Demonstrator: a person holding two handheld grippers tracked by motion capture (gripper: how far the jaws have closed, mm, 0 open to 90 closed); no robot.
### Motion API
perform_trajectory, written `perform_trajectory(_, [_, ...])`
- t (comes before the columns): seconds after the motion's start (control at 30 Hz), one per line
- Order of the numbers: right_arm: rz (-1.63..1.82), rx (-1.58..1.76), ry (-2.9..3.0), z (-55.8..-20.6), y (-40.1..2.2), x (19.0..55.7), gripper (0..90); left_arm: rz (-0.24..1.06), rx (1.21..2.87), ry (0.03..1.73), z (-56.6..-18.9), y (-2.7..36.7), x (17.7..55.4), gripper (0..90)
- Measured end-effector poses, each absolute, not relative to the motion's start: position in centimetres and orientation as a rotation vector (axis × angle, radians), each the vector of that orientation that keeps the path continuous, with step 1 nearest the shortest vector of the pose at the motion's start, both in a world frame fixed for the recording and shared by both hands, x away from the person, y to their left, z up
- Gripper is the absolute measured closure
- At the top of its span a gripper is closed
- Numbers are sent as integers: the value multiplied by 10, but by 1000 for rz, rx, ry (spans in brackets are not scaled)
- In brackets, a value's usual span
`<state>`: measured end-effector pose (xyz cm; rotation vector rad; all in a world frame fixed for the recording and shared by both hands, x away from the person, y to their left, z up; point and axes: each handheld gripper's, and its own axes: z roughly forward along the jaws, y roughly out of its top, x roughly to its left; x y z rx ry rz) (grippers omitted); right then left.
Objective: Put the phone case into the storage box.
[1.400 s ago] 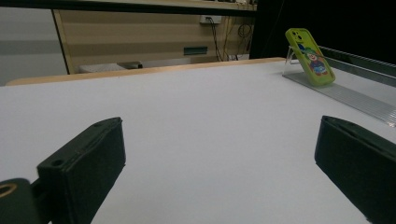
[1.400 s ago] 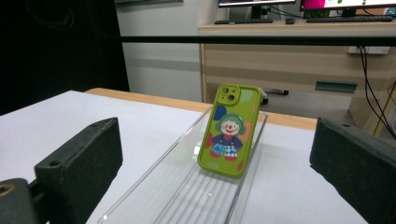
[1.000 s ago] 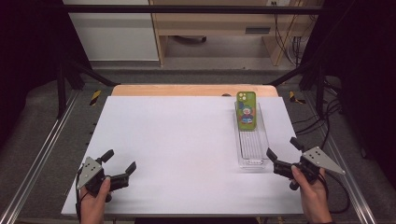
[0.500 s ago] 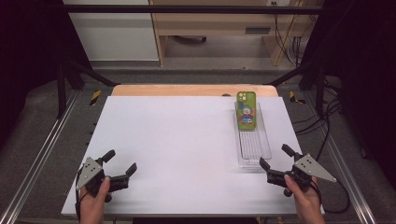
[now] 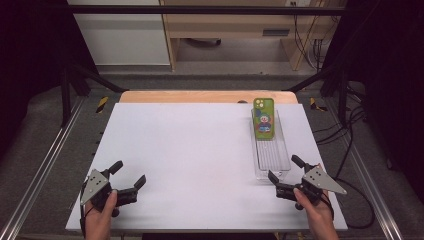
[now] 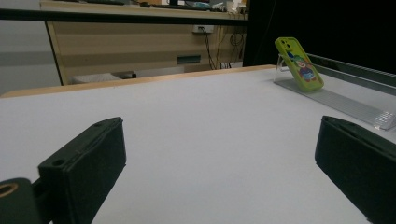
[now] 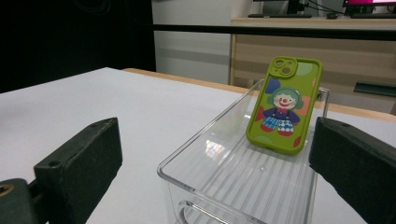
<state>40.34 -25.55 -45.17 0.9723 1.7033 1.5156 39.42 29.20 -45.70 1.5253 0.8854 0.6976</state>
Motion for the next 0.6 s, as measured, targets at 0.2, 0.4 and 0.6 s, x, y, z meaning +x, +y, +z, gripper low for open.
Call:
perform_trajectory(0.2, [1516,937,1698,-456,-250,406,34,697,1518,884,-458,294,389,17])
perform_trajectory(0.4, [1505,904,1714,-464,-247,408,33,708,1519,888,-461,297,378,17])
perform_trajectory(0.6, [1484,905,1725,-470,-251,409,33,732,1508,882,-459,295,379,23])
